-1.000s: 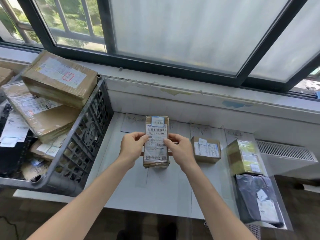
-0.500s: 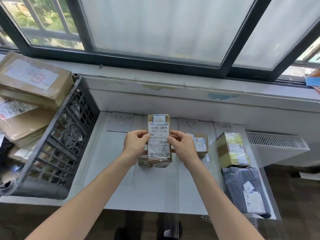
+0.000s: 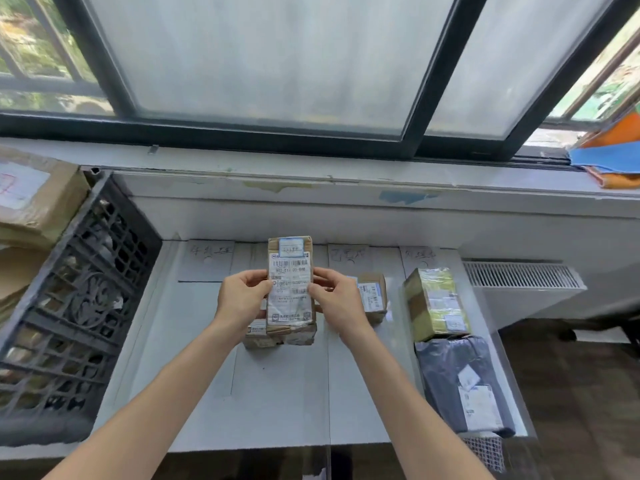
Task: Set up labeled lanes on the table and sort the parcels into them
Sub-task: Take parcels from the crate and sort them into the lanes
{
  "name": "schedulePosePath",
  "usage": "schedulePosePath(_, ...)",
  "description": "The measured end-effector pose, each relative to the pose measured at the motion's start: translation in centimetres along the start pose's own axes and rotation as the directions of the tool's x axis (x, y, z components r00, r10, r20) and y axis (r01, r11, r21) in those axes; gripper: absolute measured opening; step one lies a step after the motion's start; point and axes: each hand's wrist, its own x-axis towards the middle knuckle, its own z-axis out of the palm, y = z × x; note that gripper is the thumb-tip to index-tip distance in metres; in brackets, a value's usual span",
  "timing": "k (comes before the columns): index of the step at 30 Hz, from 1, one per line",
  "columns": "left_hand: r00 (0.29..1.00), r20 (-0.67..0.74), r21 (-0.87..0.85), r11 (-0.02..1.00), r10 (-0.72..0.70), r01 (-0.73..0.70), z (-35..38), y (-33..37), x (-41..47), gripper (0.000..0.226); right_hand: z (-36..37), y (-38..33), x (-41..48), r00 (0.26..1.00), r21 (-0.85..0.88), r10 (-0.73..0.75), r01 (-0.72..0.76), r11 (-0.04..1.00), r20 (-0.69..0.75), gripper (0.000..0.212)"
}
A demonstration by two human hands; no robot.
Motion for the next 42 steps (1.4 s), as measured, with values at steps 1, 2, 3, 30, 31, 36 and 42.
schedulePosePath(1,1.000,0.022,0.004,1.000,0.002,-0.002,1.2,0.0,0.0,0.021,-1.1,0.2,0.0,1.000,-0.003,-0.005,0.005,1.000,-0.027,0.032)
schedulePosePath(2,0.999,0.048,0.007,1.000,0.008,-0.008,2.5,0.0,-0.1,0.022,-2.4,0.5,0.0,0.999,-0.003,-0.009,0.009,1.000,-0.053,0.032)
schedulePosePath(3,0.997,0.075,0.008,1.000,0.018,-0.019,3.8,0.0,-0.3,0.022,-3.6,0.8,0.0,0.997,0.001,-0.012,0.012,1.000,-0.077,0.031)
schedulePosePath(30,0.891,0.451,0.012,0.998,0.057,-0.070,34.0,2.7,-5.9,0.023,-33.7,2.9,-1.5,0.906,0.027,-0.014,0.028,0.999,-0.424,0.030)
schedulePosePath(31,0.896,0.440,0.012,0.998,0.055,-0.067,35.3,2.7,-5.8,0.023,-34.8,3.2,-0.7,0.907,0.028,-0.012,0.026,0.999,-0.421,0.030)
schedulePosePath(36,0.918,0.398,0.037,0.999,0.004,-0.020,41.7,2.2,-4.7,0.020,-40.5,4.9,3.1,0.916,0.015,-0.018,0.027,1.000,-0.400,0.028)
schedulePosePath(42,0.930,0.353,0.127,0.990,-0.098,0.056,45.3,-0.4,-3.7,0.020,-43.7,9.7,6.5,0.947,-0.067,0.039,-0.063,0.996,-0.318,0.028)
